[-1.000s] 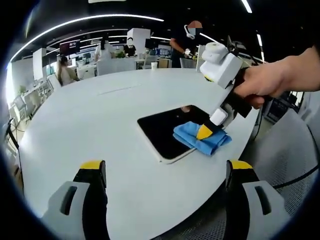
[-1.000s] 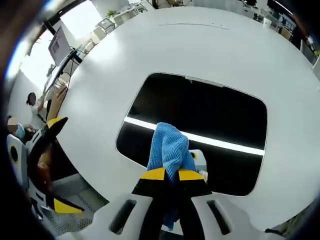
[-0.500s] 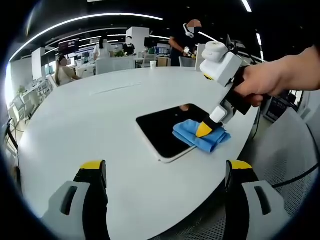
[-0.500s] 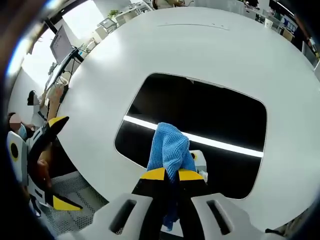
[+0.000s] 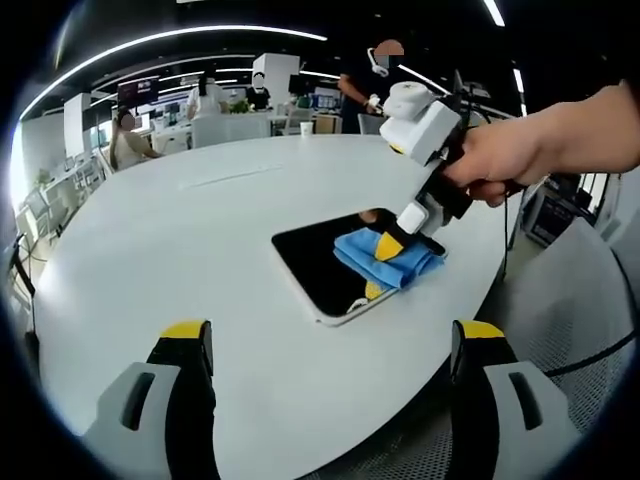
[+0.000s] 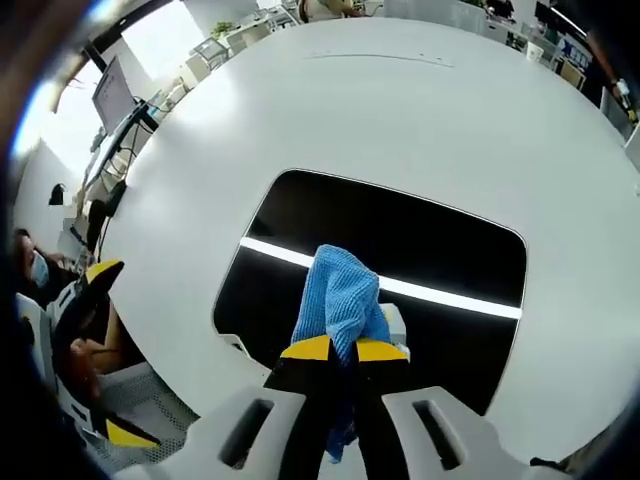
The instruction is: Wipe the mirror surface with the cleaning cloth until all visible marks leave the cleaned area.
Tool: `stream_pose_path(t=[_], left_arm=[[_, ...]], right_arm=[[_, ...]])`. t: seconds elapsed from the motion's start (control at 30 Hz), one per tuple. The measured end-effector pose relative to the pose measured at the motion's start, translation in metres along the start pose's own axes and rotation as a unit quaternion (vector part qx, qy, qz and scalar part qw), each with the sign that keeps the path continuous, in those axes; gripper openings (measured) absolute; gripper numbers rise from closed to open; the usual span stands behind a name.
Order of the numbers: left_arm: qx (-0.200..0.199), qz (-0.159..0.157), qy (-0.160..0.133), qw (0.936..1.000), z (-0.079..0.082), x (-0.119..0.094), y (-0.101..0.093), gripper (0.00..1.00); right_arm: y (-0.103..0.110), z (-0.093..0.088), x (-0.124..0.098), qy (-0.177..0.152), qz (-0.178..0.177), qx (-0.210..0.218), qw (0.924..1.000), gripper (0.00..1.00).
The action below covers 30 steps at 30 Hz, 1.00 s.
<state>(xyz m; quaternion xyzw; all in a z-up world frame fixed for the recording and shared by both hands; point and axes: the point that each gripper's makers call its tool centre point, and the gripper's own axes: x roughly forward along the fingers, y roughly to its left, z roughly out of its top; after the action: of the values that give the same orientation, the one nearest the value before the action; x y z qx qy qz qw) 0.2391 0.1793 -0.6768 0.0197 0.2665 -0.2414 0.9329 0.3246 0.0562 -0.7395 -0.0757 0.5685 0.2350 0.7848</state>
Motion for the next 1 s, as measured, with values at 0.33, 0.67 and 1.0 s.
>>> stream_pose_path(t=[0.33,0.67,1.0], left_arm=[[-0.001,-0.004,-0.002,1.0,0.0,0.0,-0.001,0.97],[-0.003,-0.005,-0.003,1.0,0.0,0.001,0.0,0.97],[-0.008,-0.006,-0.005,0.9999,0.001,0.001,-0.001,0.98]], right_arm=[[-0.011,0.021,0.006,-0.001,-0.009,0.0,1.0,0.01],[-0.021,0.044,0.014,0.001,-0.016,-0.009,0.9998,0.01],[-0.031,0.064,0.023,-0.003,-0.019,-0.013,0.9997,0.01]])
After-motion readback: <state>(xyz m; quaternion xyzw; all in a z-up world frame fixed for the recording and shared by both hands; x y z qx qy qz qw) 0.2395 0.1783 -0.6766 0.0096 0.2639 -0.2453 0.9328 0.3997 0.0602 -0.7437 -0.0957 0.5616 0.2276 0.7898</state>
